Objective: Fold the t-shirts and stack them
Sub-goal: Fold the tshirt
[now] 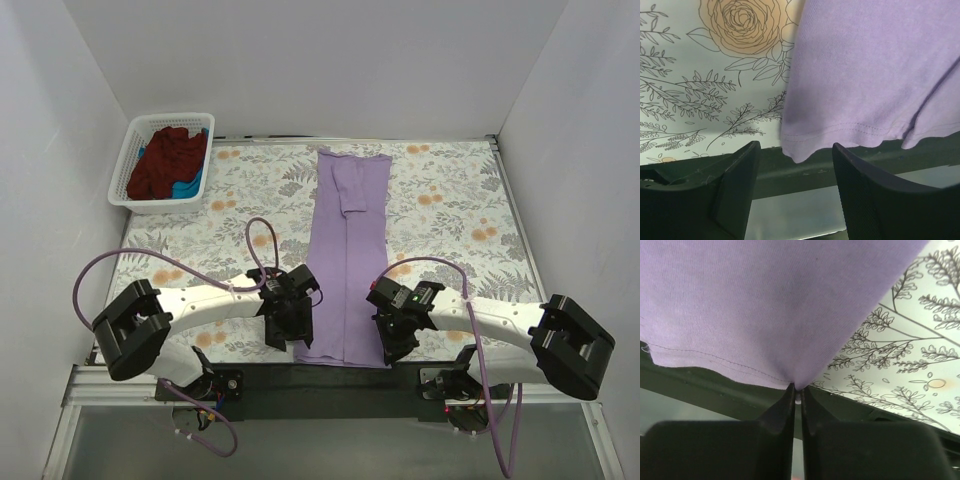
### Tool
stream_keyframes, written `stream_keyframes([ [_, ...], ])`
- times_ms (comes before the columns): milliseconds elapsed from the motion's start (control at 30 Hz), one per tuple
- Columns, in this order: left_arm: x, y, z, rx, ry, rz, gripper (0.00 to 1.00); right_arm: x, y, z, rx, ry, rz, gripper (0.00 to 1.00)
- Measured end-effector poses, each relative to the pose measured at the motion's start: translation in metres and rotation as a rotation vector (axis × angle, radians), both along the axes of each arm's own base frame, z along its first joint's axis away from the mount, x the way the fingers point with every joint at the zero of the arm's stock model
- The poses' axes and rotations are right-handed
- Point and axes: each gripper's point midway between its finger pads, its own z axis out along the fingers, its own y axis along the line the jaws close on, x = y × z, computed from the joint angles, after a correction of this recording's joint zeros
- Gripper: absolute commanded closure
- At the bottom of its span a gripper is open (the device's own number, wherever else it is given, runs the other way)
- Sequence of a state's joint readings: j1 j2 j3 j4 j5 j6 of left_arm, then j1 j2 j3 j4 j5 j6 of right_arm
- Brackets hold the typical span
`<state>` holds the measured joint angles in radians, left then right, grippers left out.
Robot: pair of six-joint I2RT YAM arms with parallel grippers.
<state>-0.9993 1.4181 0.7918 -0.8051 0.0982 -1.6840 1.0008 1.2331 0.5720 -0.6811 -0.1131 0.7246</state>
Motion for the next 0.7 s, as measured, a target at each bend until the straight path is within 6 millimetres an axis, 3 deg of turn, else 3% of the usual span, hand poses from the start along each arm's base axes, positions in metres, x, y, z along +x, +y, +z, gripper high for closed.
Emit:
stream_keyframes([
  [67,-0.001,0.0,-0.002,0.004,0.007,-0.003,0.47,0.0,0.0,0.0,0.002,0.001,0.002,0.99],
  [500,-0.011,-0.001,-0.018,0.043,0.07,-0.04,0.69,0.0,0.0,0.0,0.003,0.001,0.003,0.99],
  [700,-0.014,0.001,-0.02,0.07,0.09,-0.045,0.72,0.0,0.0,0.0,0.002,0.001,0.003,0.99],
])
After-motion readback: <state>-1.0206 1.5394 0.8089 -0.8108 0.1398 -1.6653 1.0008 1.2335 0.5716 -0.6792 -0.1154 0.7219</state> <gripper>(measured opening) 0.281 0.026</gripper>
